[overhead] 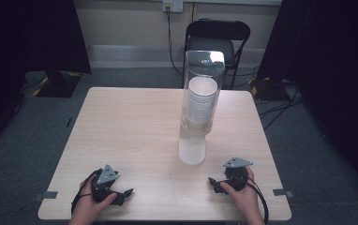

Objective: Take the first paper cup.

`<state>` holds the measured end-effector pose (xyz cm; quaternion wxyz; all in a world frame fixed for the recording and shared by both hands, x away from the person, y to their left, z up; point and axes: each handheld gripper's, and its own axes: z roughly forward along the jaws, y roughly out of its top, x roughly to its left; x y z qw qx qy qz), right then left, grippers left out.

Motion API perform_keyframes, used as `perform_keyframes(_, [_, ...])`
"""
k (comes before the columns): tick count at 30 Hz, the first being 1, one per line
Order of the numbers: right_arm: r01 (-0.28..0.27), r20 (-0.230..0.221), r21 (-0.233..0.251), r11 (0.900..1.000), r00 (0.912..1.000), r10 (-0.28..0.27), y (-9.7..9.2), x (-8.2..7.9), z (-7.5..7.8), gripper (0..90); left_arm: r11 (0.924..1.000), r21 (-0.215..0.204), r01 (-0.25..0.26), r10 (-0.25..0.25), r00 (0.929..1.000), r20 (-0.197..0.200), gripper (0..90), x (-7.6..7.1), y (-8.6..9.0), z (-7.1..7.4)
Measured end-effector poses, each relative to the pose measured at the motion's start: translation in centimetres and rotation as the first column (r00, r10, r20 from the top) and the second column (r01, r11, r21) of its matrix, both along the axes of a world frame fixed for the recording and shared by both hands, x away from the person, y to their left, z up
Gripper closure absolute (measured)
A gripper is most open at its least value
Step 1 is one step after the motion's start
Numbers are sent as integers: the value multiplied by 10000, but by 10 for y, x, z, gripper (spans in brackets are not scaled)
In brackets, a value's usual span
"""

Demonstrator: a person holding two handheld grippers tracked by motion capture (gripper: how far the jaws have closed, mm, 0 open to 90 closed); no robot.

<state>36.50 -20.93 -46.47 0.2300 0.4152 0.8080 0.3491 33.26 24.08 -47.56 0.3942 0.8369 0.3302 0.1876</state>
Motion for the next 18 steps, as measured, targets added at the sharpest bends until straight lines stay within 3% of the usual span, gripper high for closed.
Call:
perform_keyframes(8, [76, 8, 54, 10000, 10000, -76, 1, -1, 0, 1, 10000, -12, 20, -20, 10000, -6, 92, 2, 0, 0])
perform_keyframes(9, [83, 73, 112, 9999, 9999, -84, 2, -2, 0, 37, 10000, 4, 21, -21, 10000, -5, 92, 3, 0, 0])
perform_keyframes(10, [10, 232, 242, 9997, 9997, -15, 3, -2, 1, 130, 10000, -15, 8, -8, 10000, -4, 91, 3, -1, 0])
perform_keyframes(11, [10, 232, 242, 9997, 9997, -15, 3, -2, 1, 130, 10000, -15, 8, -8, 10000, -4, 91, 3, -1, 0])
perform_keyframes(12, [-9, 302, 512, 9987, 9995, -7, 6, -3, 4, 191, 10000, -39, -7, 6, 10000, -32, 90, 3, -1, 0])
perform_keyframes(13, [45, 255, 703, 9975, 9997, -63, 7, -2, 4, 143, 10000, -9, -8, 8, 10000, -40, 90, 3, -1, 0])
perform_keyframes(15, [44, 248, 1064, 9943, 9997, -71, 9, 1, 7, 182, 9999, 106, -9, 10, 9999, -104, 90, 3, -1, 1])
perform_keyframes(17, [-12, 325, 1093, 9940, 9995, -24, 11, 1, 10, 183, 10000, 63, -30, 30, 10000, -94, 90, 3, -1, 1])
perform_keyframes(18, [62, 543, 1285, 9917, 9984, -133, 14, 3, 16, 165, 10000, -10, -12, 12, 10000, -55, 90, 3, -1, 0])
